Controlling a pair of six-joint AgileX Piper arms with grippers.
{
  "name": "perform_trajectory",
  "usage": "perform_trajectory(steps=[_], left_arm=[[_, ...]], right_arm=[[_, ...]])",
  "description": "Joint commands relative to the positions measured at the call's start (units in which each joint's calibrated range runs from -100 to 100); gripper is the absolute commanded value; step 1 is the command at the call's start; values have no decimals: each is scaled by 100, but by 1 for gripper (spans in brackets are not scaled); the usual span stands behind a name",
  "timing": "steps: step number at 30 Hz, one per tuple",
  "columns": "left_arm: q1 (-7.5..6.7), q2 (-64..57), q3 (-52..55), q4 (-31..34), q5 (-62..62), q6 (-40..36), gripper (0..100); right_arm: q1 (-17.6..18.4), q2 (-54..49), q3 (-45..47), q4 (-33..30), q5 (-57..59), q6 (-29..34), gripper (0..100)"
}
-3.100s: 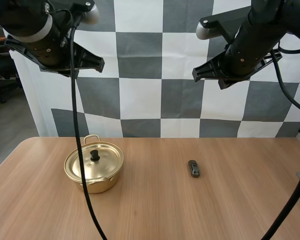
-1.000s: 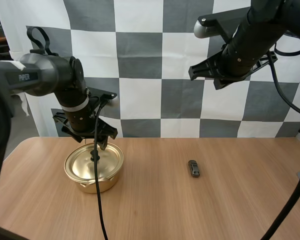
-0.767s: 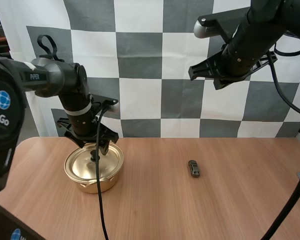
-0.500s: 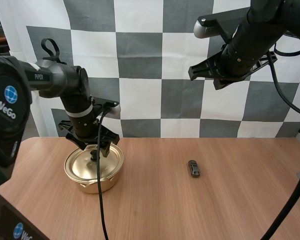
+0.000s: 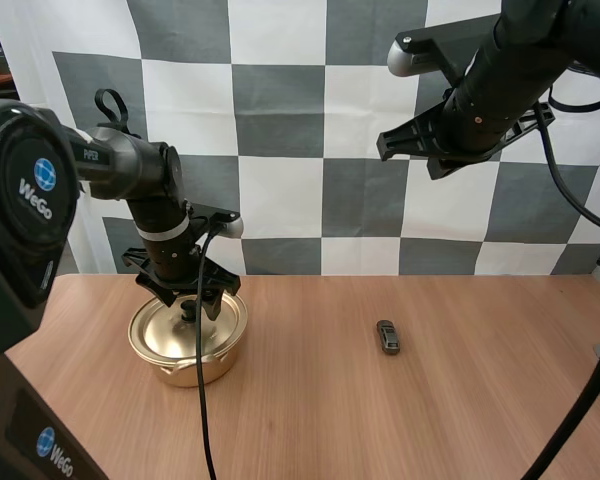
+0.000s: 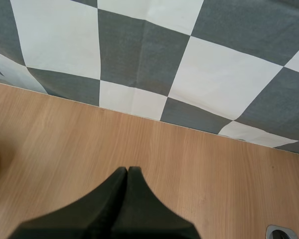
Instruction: Open the pot, put the car inside, and close it
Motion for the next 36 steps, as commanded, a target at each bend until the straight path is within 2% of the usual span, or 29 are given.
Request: perform_trajectory(steps=[1,12,13,18,21,36], left_arm=[[4,-6,6,0,-55,48,100],[4,10,6,0,-254,31,100],[4,10,6,0,-254,6,95],[4,10,6,57,-310,-134,53],[4,10,6,197,-310,-305,40],[4,10,6,263,-332,-374,39]], right_arm=[[0,6,2,-2,0,5,0],[0,-253,2,-2,0,5,0],[0,-295,2,-2,0,5,0],[0,-363,2,-2,0,5,0],[0,-363,2,-2,0,5,0],[0,-363,2,-2,0,5,0]])
